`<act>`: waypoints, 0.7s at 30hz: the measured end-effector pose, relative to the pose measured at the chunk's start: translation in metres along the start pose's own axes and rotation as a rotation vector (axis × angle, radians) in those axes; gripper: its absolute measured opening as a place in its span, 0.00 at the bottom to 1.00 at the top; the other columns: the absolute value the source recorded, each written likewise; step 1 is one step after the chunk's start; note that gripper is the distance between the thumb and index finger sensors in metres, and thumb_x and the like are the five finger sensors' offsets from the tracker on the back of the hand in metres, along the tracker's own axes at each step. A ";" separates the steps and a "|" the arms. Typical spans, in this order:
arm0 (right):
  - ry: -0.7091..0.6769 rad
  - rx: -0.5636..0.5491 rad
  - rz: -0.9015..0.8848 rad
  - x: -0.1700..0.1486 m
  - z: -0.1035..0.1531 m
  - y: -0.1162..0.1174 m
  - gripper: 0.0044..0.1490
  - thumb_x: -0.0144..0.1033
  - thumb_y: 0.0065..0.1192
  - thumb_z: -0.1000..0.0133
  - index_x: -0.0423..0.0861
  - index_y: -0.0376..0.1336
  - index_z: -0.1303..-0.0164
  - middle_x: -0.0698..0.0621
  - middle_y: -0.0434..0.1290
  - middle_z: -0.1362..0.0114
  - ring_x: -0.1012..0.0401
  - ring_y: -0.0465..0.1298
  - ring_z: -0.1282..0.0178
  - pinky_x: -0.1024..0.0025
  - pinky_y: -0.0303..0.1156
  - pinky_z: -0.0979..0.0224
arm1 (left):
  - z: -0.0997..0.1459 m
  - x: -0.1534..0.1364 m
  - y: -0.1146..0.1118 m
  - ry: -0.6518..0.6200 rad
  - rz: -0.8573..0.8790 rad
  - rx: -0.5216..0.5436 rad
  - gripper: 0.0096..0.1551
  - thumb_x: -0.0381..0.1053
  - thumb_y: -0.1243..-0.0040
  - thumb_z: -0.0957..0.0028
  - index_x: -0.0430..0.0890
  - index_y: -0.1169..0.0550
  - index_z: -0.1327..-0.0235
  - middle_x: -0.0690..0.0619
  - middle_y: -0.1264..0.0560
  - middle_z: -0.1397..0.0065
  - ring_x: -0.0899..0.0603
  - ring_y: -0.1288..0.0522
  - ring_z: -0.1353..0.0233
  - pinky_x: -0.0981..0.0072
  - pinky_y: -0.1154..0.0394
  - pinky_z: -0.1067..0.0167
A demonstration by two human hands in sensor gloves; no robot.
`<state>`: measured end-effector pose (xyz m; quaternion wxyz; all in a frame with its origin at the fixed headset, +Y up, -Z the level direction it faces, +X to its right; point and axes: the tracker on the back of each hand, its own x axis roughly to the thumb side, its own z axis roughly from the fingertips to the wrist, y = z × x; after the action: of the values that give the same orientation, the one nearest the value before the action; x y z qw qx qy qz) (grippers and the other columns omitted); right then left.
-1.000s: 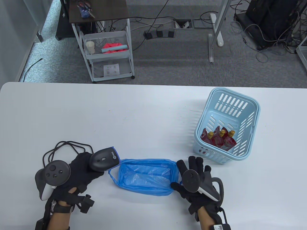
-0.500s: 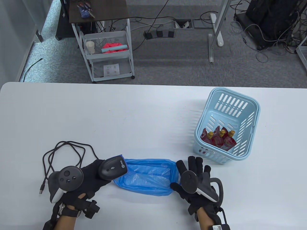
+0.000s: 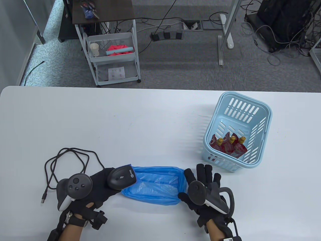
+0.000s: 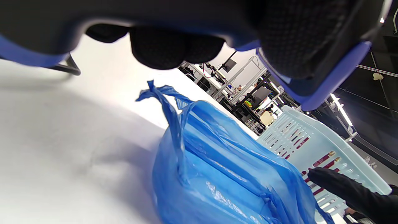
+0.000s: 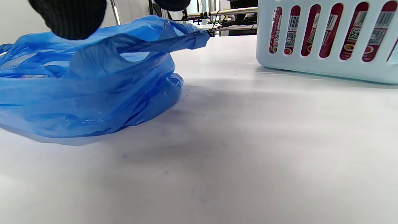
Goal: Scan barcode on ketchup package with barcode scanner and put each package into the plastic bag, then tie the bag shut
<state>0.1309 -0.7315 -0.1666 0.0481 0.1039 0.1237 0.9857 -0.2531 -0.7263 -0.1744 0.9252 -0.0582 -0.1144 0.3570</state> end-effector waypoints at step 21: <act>0.034 -0.237 -0.025 -0.027 0.020 -0.104 0.48 0.59 0.58 0.43 0.47 0.52 0.16 0.32 0.54 0.16 0.34 0.55 0.20 0.36 0.55 0.22 | 0.000 -0.010 0.001 0.040 0.008 -0.022 0.27 0.61 0.29 0.55 0.55 0.20 0.43 0.55 0.23 0.38 0.42 0.19 0.43 0.43 0.26 0.36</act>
<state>0.1685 -0.6300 -0.1795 0.0703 0.0789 0.0083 0.9944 -0.2603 -0.7324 -0.1765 0.9252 -0.0759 -0.0996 0.3583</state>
